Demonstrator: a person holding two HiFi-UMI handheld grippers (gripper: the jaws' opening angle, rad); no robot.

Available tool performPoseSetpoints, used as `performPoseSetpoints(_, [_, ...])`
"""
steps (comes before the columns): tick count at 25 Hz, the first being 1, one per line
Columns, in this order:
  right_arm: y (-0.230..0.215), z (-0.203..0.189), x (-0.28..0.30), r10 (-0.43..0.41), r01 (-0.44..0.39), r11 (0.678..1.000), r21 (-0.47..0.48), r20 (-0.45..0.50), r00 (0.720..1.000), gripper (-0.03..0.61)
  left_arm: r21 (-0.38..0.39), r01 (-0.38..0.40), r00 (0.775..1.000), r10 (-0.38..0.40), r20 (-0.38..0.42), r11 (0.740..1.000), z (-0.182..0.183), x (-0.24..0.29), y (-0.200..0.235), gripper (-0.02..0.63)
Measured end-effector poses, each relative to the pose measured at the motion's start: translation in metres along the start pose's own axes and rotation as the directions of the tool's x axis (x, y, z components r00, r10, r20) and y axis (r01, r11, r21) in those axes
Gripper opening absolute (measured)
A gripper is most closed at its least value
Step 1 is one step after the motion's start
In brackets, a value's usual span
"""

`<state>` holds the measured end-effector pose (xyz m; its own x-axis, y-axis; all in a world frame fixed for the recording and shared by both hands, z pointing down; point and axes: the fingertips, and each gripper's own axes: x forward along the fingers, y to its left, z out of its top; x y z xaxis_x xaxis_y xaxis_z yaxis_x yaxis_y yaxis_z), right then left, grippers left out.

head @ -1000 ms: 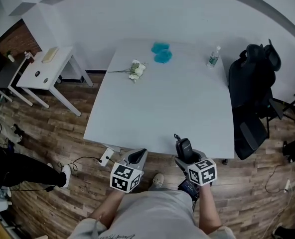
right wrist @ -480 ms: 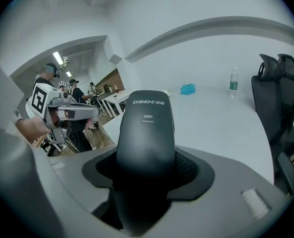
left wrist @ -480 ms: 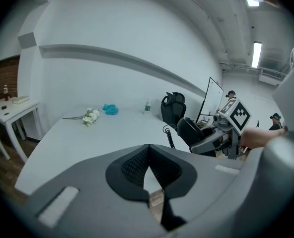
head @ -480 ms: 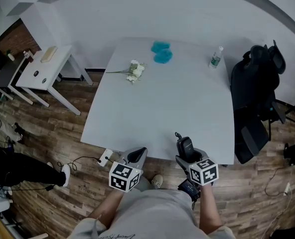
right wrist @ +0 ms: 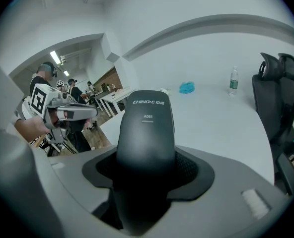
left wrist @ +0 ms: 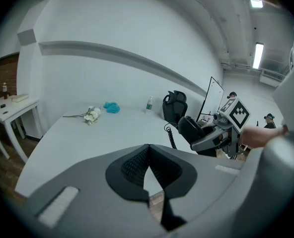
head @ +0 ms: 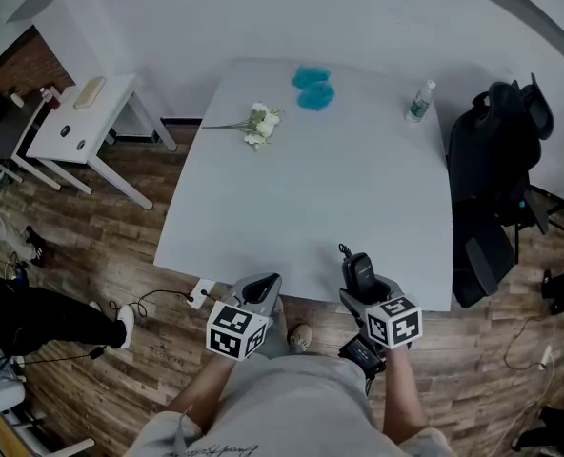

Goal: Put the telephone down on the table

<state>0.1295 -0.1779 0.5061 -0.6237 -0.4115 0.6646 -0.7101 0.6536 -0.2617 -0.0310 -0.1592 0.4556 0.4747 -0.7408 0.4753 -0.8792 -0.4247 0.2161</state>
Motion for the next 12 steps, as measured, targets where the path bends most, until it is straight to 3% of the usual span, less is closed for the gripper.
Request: performPoseSetpoints(12, [-0.014, 0.028, 0.018, -0.049, 0.049, 0.999, 0.013, -0.012, 0.999, 0.282, 0.006, 0.033, 0.999, -0.033, -0.013, 0.999, 0.018, 0.018, 0.036, 0.017])
